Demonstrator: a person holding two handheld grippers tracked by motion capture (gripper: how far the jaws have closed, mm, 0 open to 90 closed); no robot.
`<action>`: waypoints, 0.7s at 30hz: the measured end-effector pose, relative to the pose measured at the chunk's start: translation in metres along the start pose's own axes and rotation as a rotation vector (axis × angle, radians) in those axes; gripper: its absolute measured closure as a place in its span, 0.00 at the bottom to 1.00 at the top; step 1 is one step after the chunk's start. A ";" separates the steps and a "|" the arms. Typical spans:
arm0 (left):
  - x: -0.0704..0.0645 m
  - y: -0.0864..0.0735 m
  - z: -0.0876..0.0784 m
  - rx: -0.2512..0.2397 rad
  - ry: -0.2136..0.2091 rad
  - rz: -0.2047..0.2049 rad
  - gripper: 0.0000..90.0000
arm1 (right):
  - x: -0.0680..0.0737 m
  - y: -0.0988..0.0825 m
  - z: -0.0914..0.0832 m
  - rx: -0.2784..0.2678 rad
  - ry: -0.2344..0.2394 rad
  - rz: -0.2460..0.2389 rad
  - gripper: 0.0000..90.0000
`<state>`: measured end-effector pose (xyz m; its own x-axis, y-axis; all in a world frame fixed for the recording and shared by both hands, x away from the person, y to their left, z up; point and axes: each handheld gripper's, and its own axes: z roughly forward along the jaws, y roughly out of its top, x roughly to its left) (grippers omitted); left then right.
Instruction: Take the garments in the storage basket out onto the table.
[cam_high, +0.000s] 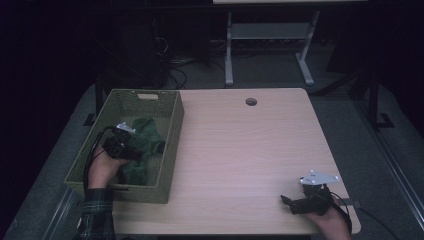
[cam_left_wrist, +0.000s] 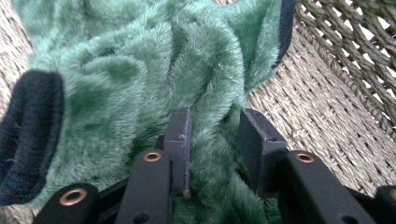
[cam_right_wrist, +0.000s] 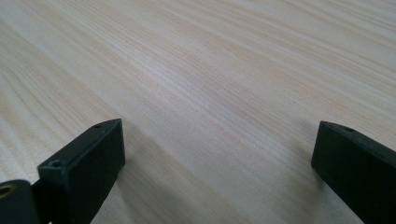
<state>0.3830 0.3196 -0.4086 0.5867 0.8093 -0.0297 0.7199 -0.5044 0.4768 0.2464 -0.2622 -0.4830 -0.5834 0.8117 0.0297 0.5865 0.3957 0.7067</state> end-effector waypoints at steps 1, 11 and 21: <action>0.000 0.000 0.000 0.007 -0.004 -0.005 0.80 | 0.000 0.000 0.000 0.000 0.000 0.000 0.03; 0.002 0.001 -0.006 -0.004 -0.048 -0.066 0.96 | 0.000 0.000 0.000 0.000 0.000 0.000 0.03; 0.002 0.002 -0.027 -0.158 -0.103 -0.083 0.96 | 0.000 0.000 0.000 0.000 0.000 0.000 0.03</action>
<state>0.3759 0.3283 -0.3842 0.5685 0.8069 -0.1603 0.7047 -0.3771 0.6010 0.2465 -0.2622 -0.4829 -0.5834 0.8117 0.0297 0.5866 0.3957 0.7066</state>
